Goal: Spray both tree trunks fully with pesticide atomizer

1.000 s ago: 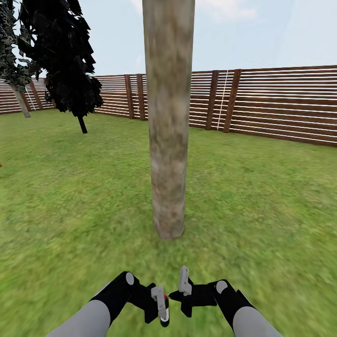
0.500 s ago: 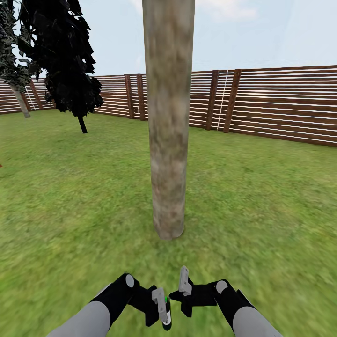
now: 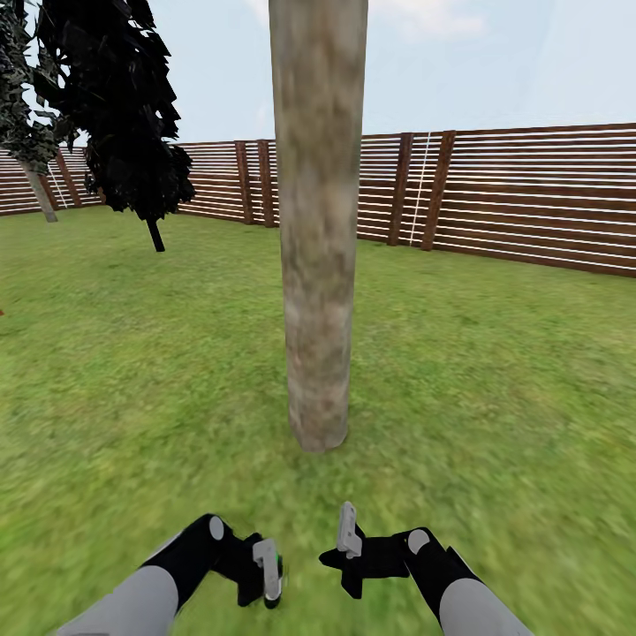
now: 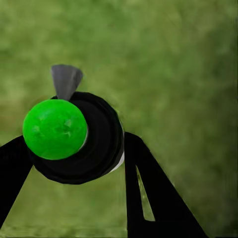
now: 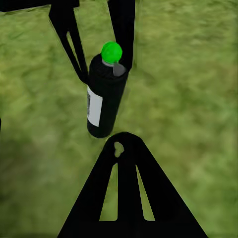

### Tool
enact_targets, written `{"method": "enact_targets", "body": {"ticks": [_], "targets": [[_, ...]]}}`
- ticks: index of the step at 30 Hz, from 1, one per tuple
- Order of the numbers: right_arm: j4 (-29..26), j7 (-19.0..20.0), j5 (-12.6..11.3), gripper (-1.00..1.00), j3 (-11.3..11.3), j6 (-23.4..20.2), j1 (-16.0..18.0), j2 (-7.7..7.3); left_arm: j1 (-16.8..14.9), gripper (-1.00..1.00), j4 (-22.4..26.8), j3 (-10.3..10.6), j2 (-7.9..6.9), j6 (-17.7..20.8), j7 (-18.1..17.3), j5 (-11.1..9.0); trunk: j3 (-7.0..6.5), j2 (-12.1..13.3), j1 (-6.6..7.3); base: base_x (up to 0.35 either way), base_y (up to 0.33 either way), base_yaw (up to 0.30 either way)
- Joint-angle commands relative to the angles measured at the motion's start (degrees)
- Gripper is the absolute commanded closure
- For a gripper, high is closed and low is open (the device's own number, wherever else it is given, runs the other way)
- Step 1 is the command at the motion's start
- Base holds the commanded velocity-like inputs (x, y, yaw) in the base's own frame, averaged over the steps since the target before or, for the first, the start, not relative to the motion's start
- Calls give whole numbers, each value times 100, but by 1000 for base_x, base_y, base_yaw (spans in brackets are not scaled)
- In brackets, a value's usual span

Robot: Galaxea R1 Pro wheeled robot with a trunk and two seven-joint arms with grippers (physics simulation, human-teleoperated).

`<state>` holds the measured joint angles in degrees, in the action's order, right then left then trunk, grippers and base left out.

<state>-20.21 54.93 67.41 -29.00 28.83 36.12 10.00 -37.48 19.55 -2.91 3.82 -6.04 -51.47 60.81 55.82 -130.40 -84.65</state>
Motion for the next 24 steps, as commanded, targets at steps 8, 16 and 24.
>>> {"method": "enact_targets", "body": {"ticks": [8, 16, 24], "targets": [[0, 0, 5, -100, -4, 0, -2, 0, -1, 100, -19, 81, -634, 15, 14, 672, 0, 0, 0, 0, 0, 0], [-48, -902, 12, -100, -35, 3, -19, -191, 68, 100, -38, -1365, -1068, 7, 1236, -35, 0, 0, 0, 0, 0, 0], [1192, -3956, -1163, -100, -247, 9, -400, -1156, 66, 100, -1014, -3281, -894, 47, 3593, -754, 0, 0, 0, 0, 0, 0]]}}
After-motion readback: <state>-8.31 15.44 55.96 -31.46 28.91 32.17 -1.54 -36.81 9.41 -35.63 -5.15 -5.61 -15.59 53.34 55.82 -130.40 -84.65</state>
